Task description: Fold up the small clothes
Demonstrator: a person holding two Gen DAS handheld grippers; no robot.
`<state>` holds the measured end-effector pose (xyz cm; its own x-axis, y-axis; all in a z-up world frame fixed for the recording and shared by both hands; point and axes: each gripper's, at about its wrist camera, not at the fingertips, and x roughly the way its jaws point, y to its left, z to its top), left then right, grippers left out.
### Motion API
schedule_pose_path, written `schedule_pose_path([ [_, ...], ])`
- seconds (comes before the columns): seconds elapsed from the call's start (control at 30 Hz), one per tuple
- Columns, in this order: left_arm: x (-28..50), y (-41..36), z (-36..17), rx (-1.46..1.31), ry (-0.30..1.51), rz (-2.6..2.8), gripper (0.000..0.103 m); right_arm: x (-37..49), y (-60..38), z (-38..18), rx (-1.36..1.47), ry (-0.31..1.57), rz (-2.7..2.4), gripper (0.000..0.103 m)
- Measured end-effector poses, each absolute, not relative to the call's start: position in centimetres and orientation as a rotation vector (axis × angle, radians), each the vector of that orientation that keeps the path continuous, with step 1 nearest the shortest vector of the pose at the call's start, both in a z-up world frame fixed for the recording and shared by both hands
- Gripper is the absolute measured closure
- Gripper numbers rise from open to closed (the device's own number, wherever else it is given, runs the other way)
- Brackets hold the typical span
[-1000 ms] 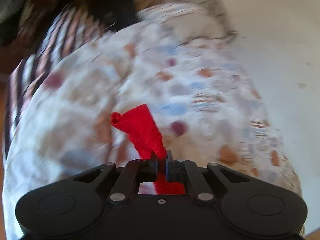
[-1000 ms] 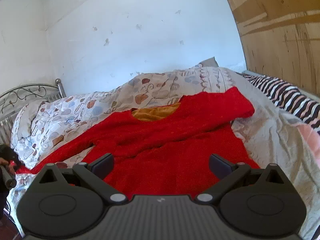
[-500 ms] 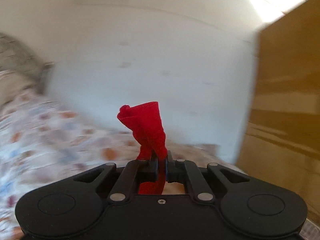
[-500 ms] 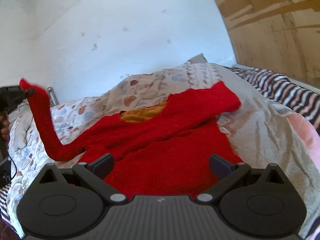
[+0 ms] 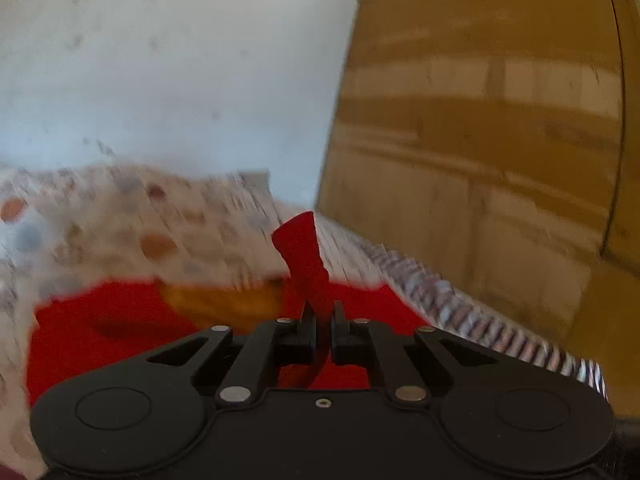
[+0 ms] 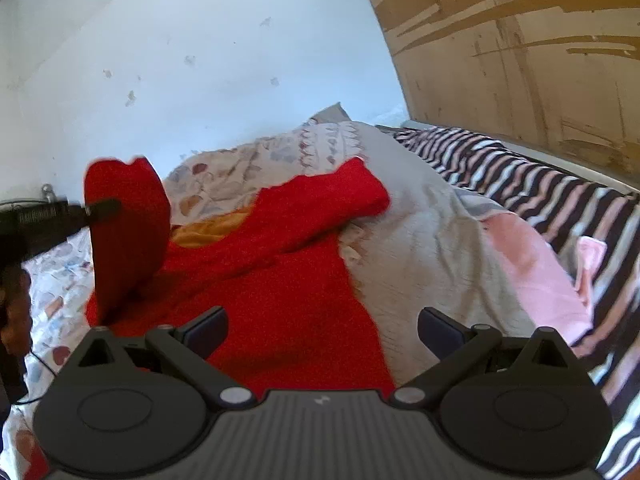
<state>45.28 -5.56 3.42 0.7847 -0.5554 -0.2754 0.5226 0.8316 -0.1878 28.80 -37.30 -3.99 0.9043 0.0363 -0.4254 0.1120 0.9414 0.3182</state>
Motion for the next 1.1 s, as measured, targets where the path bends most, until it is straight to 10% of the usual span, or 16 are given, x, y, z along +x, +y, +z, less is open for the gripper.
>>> schedule_pose_path([
  [0.23,43.9,-7.0,-0.3,-0.075,0.452,-0.632,0.09,28.4,-37.9,-4.5,0.362,0.458,-0.071,0.0],
  [0.6,42.2,-3.3,1.0,-0.115,0.466,-0.568,0.017,29.5,-36.4,-4.3,0.354,0.45,-0.002,0.0],
  [1.1,53.0,11.4,3.0,-0.251,0.525,-0.091,0.005,37.3,-30.2,-2.5,0.293,0.465,0.272,0.0],
])
